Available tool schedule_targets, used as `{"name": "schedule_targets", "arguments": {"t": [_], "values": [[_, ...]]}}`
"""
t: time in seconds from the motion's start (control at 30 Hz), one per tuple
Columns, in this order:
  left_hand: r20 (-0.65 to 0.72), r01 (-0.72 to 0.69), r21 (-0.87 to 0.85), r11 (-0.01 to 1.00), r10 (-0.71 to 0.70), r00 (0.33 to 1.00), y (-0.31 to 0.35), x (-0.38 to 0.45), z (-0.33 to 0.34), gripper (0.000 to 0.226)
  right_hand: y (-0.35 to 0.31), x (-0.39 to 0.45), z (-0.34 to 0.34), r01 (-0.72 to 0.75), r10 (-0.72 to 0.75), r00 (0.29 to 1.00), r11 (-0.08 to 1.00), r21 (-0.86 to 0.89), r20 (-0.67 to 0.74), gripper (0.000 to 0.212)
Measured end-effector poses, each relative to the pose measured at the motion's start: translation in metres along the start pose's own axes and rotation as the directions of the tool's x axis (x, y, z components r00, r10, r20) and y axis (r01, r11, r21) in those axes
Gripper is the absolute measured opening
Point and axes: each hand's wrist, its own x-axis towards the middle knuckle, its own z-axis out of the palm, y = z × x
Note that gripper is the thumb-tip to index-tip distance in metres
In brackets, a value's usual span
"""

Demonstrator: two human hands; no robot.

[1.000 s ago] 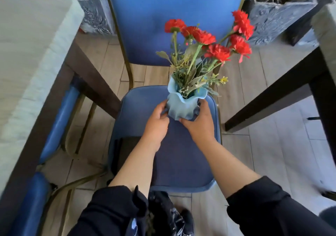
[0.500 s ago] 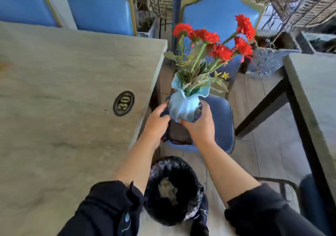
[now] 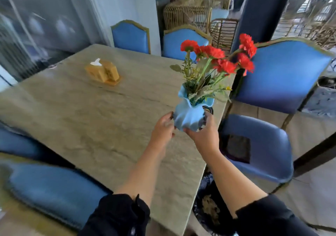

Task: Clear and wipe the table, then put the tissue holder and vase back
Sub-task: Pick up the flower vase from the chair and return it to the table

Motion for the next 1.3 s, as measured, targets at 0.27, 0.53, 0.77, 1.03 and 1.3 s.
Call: {"name": "schedule_targets", "arguments": {"t": [0.27, 0.53, 0.77, 1.03, 1.3], "values": [[-0.109, 0.015, -0.036, 0.999, -0.018, 0.994, 0.016, 0.049, -0.072, 0.045, -0.04, 0.038, 0.079, 0.058, -0.063, 0.992, 0.997, 0.043, 0.111, 0.09], [-0.115, 0.037, -0.084, 0.996, -0.046, 0.992, 0.021, 0.124, -0.158, 0.04, -0.073, 0.08, 0.183, 0.03, -0.033, 0.989, 0.999, 0.02, 0.143, 0.085], [-0.005, 0.055, -0.013, 0.998, -0.055, 0.998, 0.014, 0.221, -0.229, 0.047, -0.082, 0.125, 0.284, -0.034, 0.034, 0.997, 0.999, -0.009, 0.063, 0.088], [0.101, 0.037, 0.092, 0.995, -0.046, 0.994, -0.006, 0.292, -0.261, 0.059, -0.065, 0.168, 0.354, -0.152, 0.152, 0.988, 0.988, -0.022, 0.003, 0.087], [0.14, -0.086, 0.202, 0.976, 0.059, 0.988, -0.022, 0.302, -0.274, 0.058, -0.065, 0.179, 0.378, -0.129, 0.129, 0.992, 0.99, -0.058, -0.002, 0.085]]}}
